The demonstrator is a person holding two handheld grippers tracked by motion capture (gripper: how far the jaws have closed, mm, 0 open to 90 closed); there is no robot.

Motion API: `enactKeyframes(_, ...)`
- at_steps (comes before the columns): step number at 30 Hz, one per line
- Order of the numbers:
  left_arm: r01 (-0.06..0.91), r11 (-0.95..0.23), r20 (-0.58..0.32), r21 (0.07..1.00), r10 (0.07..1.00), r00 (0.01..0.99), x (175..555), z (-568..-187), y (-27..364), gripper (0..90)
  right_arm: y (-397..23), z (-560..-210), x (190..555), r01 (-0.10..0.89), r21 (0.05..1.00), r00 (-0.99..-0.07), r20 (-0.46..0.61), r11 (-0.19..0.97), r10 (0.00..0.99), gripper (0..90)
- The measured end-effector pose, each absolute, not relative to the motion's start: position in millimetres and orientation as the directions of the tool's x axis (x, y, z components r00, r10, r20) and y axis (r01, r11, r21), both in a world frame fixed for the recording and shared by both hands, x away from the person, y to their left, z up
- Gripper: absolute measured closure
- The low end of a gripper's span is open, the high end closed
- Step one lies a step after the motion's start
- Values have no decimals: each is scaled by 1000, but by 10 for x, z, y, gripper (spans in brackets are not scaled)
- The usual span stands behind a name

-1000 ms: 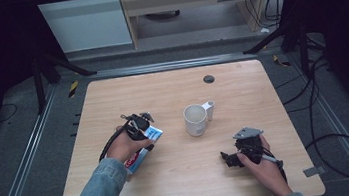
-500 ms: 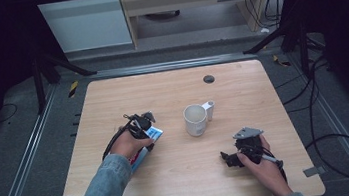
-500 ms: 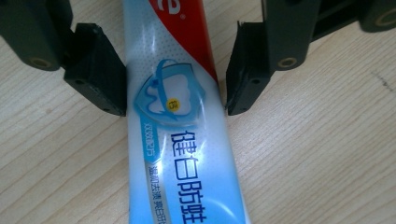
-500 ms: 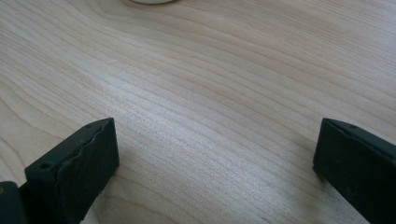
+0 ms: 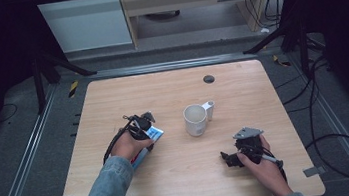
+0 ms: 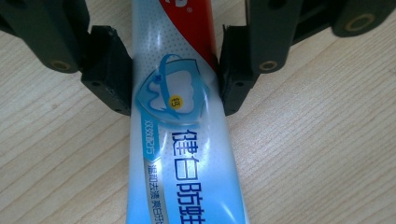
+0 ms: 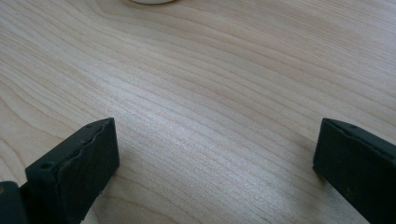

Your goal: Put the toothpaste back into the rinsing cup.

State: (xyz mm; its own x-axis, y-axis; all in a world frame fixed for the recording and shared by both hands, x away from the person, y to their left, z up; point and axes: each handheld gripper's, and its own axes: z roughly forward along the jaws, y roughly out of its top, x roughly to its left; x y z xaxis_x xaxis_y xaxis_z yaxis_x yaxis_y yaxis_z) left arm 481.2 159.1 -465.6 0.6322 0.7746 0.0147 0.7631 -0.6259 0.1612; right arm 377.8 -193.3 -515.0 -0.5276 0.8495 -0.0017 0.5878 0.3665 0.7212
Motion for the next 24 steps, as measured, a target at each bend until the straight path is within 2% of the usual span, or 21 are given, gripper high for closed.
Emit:
enactKeyframes(4,767,-618,8,174,779,626,4793,-4642,1606,555,-1933,-5150,3778,588,721,-528,-2,366,849,5)
enactKeyframes(7,766,-607,-19,209,781,624,4764,-4607,1660,662,-1933,-5150,3778,588,721,-528,-1,366,850,5)
enactKeyframes(9,763,-605,-21,226,780,625,4745,-4597,1677,700,-1933,-5152,3779,587,722,-528,-1,365,850,5)
enactKeyframes(15,728,-616,-15,300,760,649,4623,-4462,1691,714,-1936,-5154,3781,582,724,-531,-8,371,847,4)
enactKeyframes(18,706,-609,-6,362,756,655,4538,-4266,1689,716,-1934,-5150,3778,588,721,-528,-2,367,849,4)
enactKeyframes(24,681,-602,14,418,753,657,4501,-4038,1665,716,-1933,-5150,3778,588,721,-527,-2,367,850,4)
